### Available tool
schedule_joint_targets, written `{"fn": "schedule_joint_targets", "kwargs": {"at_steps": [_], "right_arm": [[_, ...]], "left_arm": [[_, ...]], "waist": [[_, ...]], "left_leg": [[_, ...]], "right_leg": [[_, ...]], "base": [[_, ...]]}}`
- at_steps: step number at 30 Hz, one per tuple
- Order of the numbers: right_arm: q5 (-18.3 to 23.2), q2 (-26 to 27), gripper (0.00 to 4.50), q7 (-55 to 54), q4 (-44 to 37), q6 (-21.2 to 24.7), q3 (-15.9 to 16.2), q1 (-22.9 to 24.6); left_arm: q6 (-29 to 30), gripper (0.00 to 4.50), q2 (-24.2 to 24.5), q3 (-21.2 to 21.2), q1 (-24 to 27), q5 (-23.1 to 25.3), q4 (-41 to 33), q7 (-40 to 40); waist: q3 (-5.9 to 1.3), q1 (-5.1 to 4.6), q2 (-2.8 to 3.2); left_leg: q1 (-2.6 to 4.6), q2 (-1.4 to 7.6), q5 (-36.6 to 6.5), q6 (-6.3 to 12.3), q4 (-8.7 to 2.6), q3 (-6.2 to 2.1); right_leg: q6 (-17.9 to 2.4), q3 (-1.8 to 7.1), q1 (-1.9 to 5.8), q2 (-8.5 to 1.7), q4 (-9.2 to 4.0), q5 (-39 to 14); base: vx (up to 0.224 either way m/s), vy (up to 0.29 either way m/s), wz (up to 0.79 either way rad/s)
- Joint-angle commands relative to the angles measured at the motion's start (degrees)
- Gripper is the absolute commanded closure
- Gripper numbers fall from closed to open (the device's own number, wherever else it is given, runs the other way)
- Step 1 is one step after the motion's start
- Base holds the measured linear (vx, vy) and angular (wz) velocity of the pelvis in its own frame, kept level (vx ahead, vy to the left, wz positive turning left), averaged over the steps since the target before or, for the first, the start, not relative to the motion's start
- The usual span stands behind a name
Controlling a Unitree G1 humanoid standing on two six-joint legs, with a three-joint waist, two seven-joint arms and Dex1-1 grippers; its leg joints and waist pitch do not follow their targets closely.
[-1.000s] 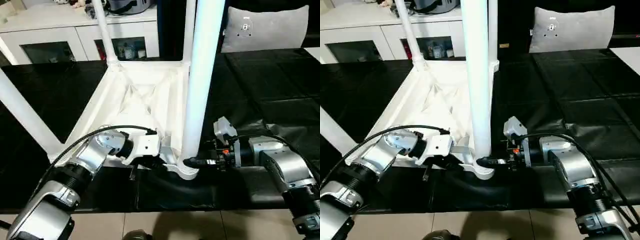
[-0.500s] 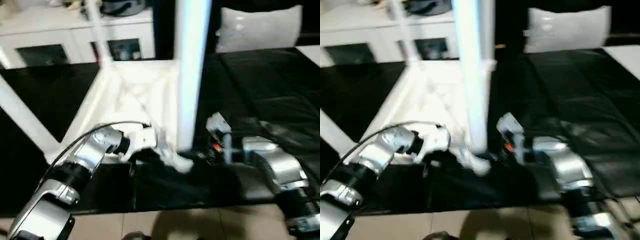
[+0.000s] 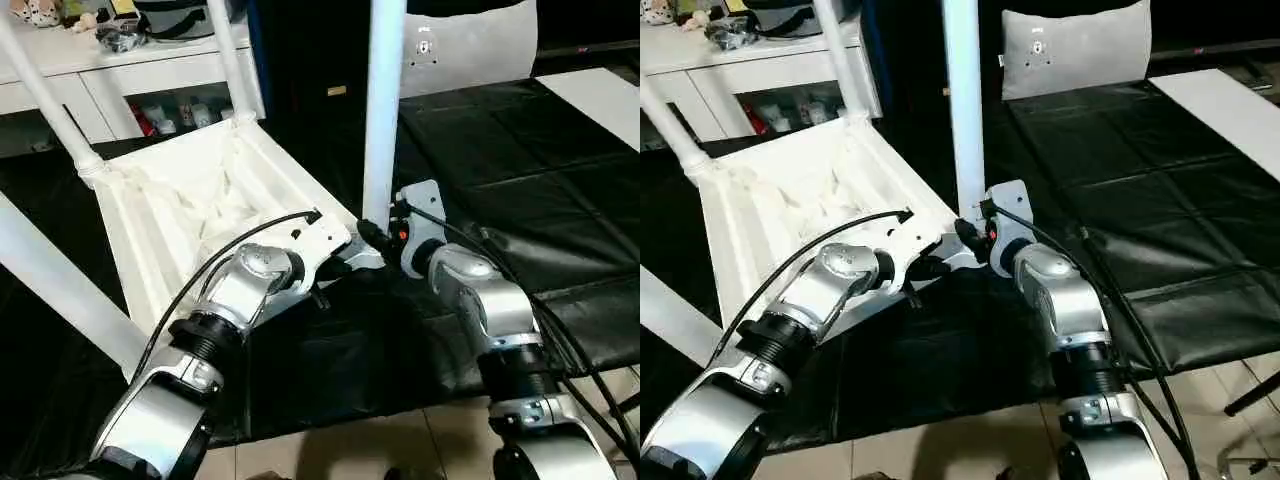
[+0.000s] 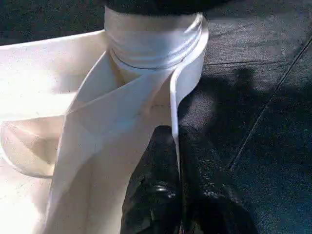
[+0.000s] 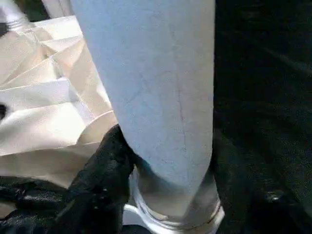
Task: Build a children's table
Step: Rotate leg to tighten
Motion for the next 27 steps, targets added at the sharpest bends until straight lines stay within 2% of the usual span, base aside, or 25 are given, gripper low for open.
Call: {"fn": "schedule_joint_targets", "kwargs": {"at_steps": [1, 6, 7, 8, 9, 11, 12, 15, 16, 19, 21, 23, 25, 27], "right_arm": [[1.4, 0.3, 1.62, 2.7, -0.7, -0.8, 1.8, 1.2], [3.2, -4.2, 1.06, 8.7, -2.1, -3.1, 1.2, 3.1], [3.5, -5.5, 0.98, 10.7, -2.4, -3.8, 1.2, 3.5], [3.7, -6.3, 0.98, 11.8, -2.6, -4.1, 1.2, 3.6], [4.1, -8.7, 0.86, 15.5, -2.8, -5.1, 1.1, 4.0], [4.9, -11.5, 0.74, 20.4, -3.0, -6.5, 1.1, 4.4], [5.7, -13.2, 0.54, 23.4, -3.0, -7.5, 1.2, 4.6], [5.7, -16.7, 0.3, 29.0, -2.7, -9.5, 2.6, 4.6], [5.2, -17.8, 0.3, 30.5, -2.3, -10.3, 3.2, 4.5], [5.7, -20.8, 0.3, 37.4, -1.5, -12.0, 5.6, 3.7], [6.9, -21.3, 0.3, 40.9, -1.4, -11.6, 6.2, 3.3], [7.4, -21.4, 0.3, 42.0, -1.3, -11.5, 6.3, 3.2], [8.4, -21.9, 0.64, 45.8, -0.9, -11.5, 7.3, 2.8], [8.6, -22.1, 0.74, 47.3, -0.4, -11.5, 7.7, 2.7]], "left_arm": [[-2.8, 4.5, 0.4, -0.3, -1.1, -0.8, -2.9, -1.4], [-5.5, 4.5, 3.1, -1.7, -0.4, 0.1, -2.9, -4.6], [-6.1, 4.5, 3.6, -1.8, -0.2, 0.1, -2.9, -5.4], [-6.5, 4.5, 3.9, -1.8, -0.2, 0.1, -2.8, -5.9], [-8.6, 4.5, 4.8, -2.1, 0.0, 0.0, -2.5, -7.9], [-10.5, 4.5, 6.3, -2.9, 0.4, -0.1, -2.4, -11.0], [-12.3, 4.5, 7.3, -3.6, 0.6, -0.1, -2.2, -13.0], [-15.8, 4.5, 9.1, -4.8, 1.1, -0.5, -2.2, -17.3], [-17.4, 4.5, 9.7, -5.2, 1.4, -1.0, -2.5, -19.2], [-20.6, 4.5, 11.7, -7.0, 2.4, -1.0, -3.3, -24.3], [-21.9, 4.5, 12.6, -7.8, 3.1, -1.0, -3.8, -26.6], [-22.6, 4.5, 12.9, -8.1, 3.4, -1.1, -3.9, -27.5], [-23.8, 4.5, 14.7, -9.6, 4.4, -0.5, -5.3, -30.2], [-24.4, 4.5, 15.2, -9.8, 4.7, -0.4, -5.8, -30.8]], "waist": [[-4.47, 0.7, -0.35], [-4.43, 1.5, -0.18], [-4.37, 1.93, -0.31], [-4.37, 1.93, -0.31], [-4.32, 2.1, -0.12], [-4.28, 2.54, -0.22], [-4.29, 2.9, -0.29], [-4.35, 3.35, -0.43], [-4.4, 3.56, -0.64], [-4.51, 4.22, -0.63], [-4.56, 5.06, -0.49], [-4.52, 5.36, -0.44], [-4.5, 5.8, -0.38], [-4.41, 6.02, -0.38]], "left_leg": [[0.18, 4.45, -5.9, 6.42, -3.89, -2.83], [0.45, 4.76, -6.3, 6.46, -3.94, -2.74], [0.54, 4.77, -6.8, 6.31, -4.0, -2.69], [0.54, 4.77, -6.8, 6.31, -4.0, -2.69], [0.55, 4.75, -7.3, 6.2, -3.97, -2.63], [0.66, 4.85, -8.1, 6.07, -4.01, -2.61], [0.66, 4.88, -8.2, 6.1, -4.0, -2.66], [0.61, 4.9, -7.6, 6.41, -3.92, -2.48], [0.53, 4.91, -7.0, 6.57, -3.88, -2.47], [0.66, 5.15, -6.4, 7.12, -3.78, -2.42], [0.78, 5.4, -6.3, 7.39, -3.76, -2.41], [0.86, 5.62, -6.1, 7.27, -3.82, -2.44], [0.85, 5.76, -6.9, 6.66, -3.96, -2.5], [0.9, 5.6, -7.3, 6.2, -3.94, -2.36]], "right_leg": [[-5.0, 4.05, 4.3, -5.64, -3.95, -10.8], [-5.1, 4.31, 4.18, -5.72, -3.86, -11.2], [-5.0, 4.28, 4.18, -5.7, -4.0, -11.9], [-5.0, 4.28, 4.18, -5.7, -4.0, -11.9], [-4.9, 4.27, 4.13, -5.68, -4.11, -12.5], [-4.3, 4.26, 4.03, -5.56, -4.16, -13.8], [-4.1, 4.29, 4.05, -5.64, -4.1, -14.2], [-4.0, 4.45, 3.93, -5.63, -3.98, -13.8], [-4.3, 4.39, 3.95, -5.64, -3.93, -13.4], [-4.6, 4.42, 3.73, -5.6, -3.68, -13.1], [-5.3, 4.55, 3.6, -5.71, -3.46, -12.4], [-5.6, 4.6, 3.43, -5.65, -3.41, -12.4], [-5.7, 4.71, 3.48, -5.75, -3.33, -13.1], [-5.8, 4.74, 3.42, -5.72, -3.47, -13.8]], "base": [[0.0, 0.0, 0.0], [0.0, 0.0, 0.0], [0.0, 0.0, 0.0], [0.0, 0.0, 0.0], [0.0, 0.0, 0.0], [0.0, 0.0, 0.0], [0.0, 0.0, 0.0], [0.0, 0.0, 0.0], [0.0, 0.0, 0.0], [0.0, 0.0, 0.0], [0.0, 0.0, 0.0], [0.0, 0.0, 0.0], [0.0, 0.0, 0.0], [0.0, 0.0, 0.0]]}}
